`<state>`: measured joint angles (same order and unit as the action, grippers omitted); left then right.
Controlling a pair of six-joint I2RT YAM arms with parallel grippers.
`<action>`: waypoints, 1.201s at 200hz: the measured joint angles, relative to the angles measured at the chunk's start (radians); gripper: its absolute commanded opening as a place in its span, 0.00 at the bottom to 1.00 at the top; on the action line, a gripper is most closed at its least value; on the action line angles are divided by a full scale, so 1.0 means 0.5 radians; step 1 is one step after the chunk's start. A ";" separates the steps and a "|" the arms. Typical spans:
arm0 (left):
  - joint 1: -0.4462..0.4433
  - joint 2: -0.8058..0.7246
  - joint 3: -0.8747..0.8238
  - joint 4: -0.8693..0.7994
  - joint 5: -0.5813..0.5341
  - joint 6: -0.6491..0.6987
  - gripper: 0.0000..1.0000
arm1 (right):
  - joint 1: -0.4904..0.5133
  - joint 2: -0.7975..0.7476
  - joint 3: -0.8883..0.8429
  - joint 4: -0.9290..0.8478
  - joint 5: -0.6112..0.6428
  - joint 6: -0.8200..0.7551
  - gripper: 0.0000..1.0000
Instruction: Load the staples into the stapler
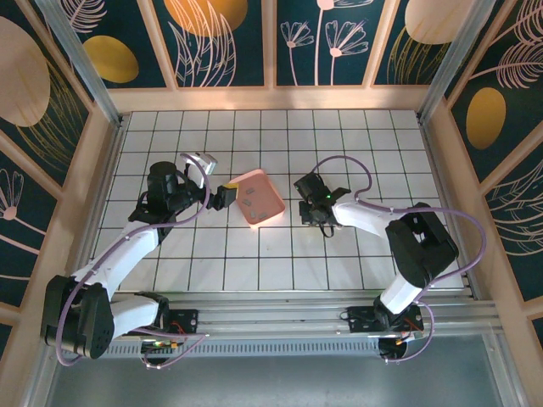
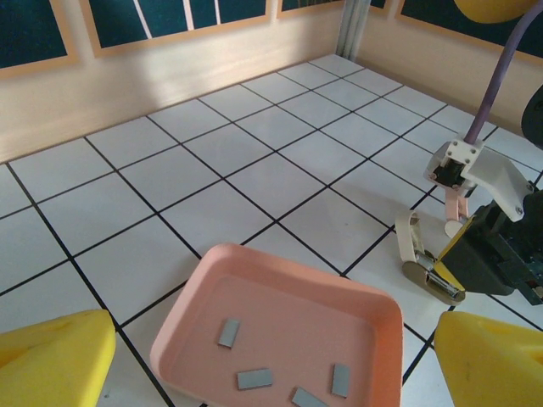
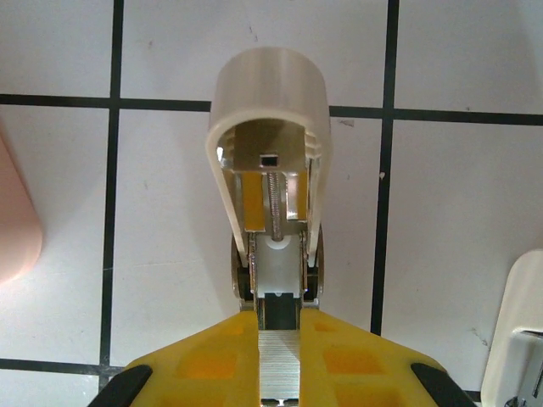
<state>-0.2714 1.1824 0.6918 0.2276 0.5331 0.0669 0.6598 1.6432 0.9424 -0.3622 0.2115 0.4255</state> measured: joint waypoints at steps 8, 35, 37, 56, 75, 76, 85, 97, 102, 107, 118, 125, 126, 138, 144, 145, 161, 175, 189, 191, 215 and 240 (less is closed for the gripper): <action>0.000 0.000 0.000 0.000 0.000 0.000 0.96 | 0.000 0.007 -0.006 0.002 -0.001 0.000 0.14; 0.000 0.000 0.000 0.001 0.000 0.000 0.96 | 0.000 0.018 -0.017 0.031 -0.004 0.000 0.15; 0.000 0.000 0.000 0.000 0.000 0.000 0.96 | 0.000 0.018 -0.017 0.031 -0.004 0.000 0.15; 0.000 0.000 0.000 0.000 0.000 0.000 0.96 | 0.000 0.018 -0.018 0.031 -0.005 0.000 0.15; 0.000 0.000 0.000 0.000 0.000 0.000 0.96 | 0.000 0.018 -0.018 0.031 -0.005 0.000 0.15; 0.000 0.000 0.000 0.000 0.000 0.000 0.96 | 0.000 0.018 -0.018 0.031 -0.005 0.000 0.15; 0.000 0.000 0.000 0.000 0.000 0.000 0.96 | 0.000 0.018 -0.018 0.031 -0.005 0.001 0.15; 0.000 0.000 0.000 0.000 0.000 0.000 0.96 | 0.000 0.018 -0.018 0.031 -0.005 0.001 0.16; 0.000 0.000 0.000 0.001 0.000 0.000 0.96 | 0.000 0.018 -0.018 0.031 -0.005 0.002 0.16; 0.000 0.000 0.000 0.000 0.000 0.000 0.96 | 0.000 0.018 -0.018 0.031 -0.004 0.003 0.17; 0.000 0.000 0.000 0.001 0.000 0.000 0.96 | 0.000 0.018 -0.018 0.031 -0.005 0.006 0.21; 0.000 0.000 0.000 0.000 0.000 0.000 0.96 | 0.000 0.018 -0.018 0.031 -0.005 0.007 0.23; 0.000 0.000 0.000 0.000 0.000 0.000 0.96 | 0.000 0.018 -0.018 0.031 -0.005 0.008 0.23; 0.000 0.000 0.000 0.001 0.000 0.000 0.96 | 0.000 0.018 -0.018 0.030 -0.005 0.008 0.25; 0.000 0.000 0.000 0.000 0.000 0.000 0.96 | 0.000 0.018 -0.018 0.030 -0.005 0.008 0.25; 0.000 0.000 0.000 0.000 0.000 0.000 0.96 | 0.000 0.018 -0.018 0.030 -0.005 0.008 0.25; 0.000 0.000 0.000 0.000 0.000 0.000 0.96 | 0.000 0.018 -0.018 0.030 -0.005 0.008 0.26; 0.000 0.000 0.000 0.000 0.000 0.000 0.96 | 0.000 0.018 -0.018 0.030 -0.005 0.008 0.26; 0.000 0.000 0.000 0.000 0.000 0.000 0.96 | 0.000 0.018 -0.017 0.029 -0.005 0.008 0.26; 0.000 0.000 0.000 0.000 0.000 0.000 0.96 | 0.000 0.018 -0.017 0.029 -0.005 0.008 0.26; 0.000 0.000 0.000 0.001 0.000 0.000 0.96 | 0.000 -0.017 -0.014 0.006 -0.005 0.009 0.26; 0.000 0.000 0.000 0.002 0.002 -0.009 0.95 | -0.024 -0.119 -0.013 -0.009 -0.013 0.027 0.26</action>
<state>-0.2714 1.1824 0.6918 0.2283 0.5339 0.0624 0.6476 1.5837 0.9360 -0.3668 0.2050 0.4389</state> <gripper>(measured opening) 0.958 0.262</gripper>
